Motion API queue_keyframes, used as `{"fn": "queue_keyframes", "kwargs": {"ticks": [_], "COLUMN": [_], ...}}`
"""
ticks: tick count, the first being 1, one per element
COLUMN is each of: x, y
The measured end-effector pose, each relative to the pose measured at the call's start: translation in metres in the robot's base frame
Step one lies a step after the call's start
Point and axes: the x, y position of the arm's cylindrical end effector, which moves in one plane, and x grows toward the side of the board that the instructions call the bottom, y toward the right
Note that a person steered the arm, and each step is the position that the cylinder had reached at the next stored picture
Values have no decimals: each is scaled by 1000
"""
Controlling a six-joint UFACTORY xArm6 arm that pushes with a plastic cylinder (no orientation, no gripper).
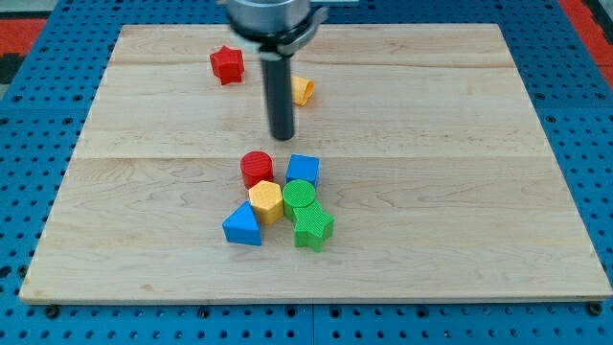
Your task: Move the yellow heart closer to group of block
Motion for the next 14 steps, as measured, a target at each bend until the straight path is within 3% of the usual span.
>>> {"fn": "queue_keyframes", "kwargs": {"ticks": [1, 2, 3, 4, 5, 6, 8, 9, 10, 12, 13, 14], "x": [-50, -102, -110, -40, -37, -73, -139, -125, -71, -78, -61, -5], "y": [69, 87, 45, 7, -7, 2, -45, -82, -68, -13, 27, 53]}}
